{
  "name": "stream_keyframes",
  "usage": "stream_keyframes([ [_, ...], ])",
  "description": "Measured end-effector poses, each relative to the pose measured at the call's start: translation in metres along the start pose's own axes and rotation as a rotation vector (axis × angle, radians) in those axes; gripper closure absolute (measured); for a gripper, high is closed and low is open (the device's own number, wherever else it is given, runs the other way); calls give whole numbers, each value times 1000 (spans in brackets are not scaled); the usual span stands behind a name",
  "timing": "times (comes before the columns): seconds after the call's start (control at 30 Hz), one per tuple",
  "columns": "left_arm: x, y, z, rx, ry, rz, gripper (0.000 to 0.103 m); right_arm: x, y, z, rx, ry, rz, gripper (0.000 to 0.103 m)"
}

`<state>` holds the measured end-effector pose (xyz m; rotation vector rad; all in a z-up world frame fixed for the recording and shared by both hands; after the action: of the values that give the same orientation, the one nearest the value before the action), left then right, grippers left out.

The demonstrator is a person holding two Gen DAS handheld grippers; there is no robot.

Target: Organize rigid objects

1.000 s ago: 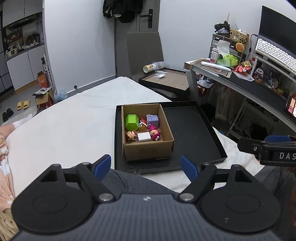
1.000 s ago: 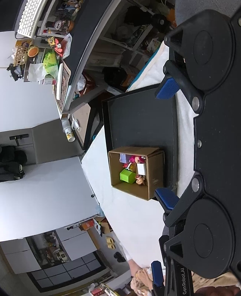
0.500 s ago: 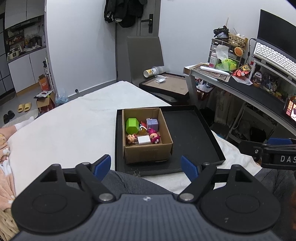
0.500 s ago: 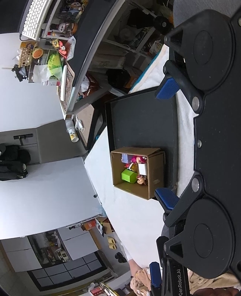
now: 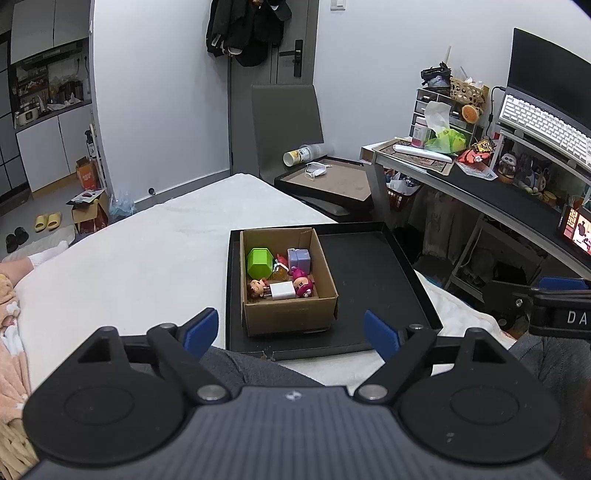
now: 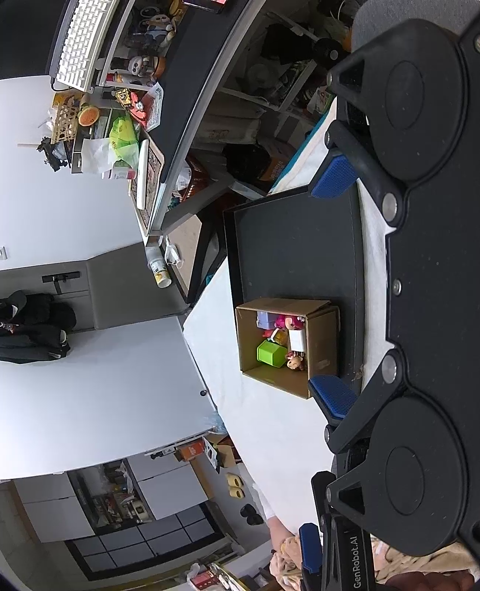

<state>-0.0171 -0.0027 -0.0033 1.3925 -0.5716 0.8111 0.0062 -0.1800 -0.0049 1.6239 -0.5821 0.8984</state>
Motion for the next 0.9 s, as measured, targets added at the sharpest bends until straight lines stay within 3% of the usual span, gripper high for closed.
stream_keyframes([
  [0.9, -1, 7, 2, -11, -4, 6, 18, -2, 9, 0, -12, 0, 4, 0],
])
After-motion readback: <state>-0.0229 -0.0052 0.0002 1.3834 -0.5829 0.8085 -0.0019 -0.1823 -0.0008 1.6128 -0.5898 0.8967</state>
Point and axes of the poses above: each gripper's, at about its wrist camera, not at the fingertips, and y roughly against the way its jaws point, z to its right, x to its top, the point moved 3 cm from there along -y, roughly the way its jaws point, and after that the axes turned 6 degrees about y, right-handed, at the moved point
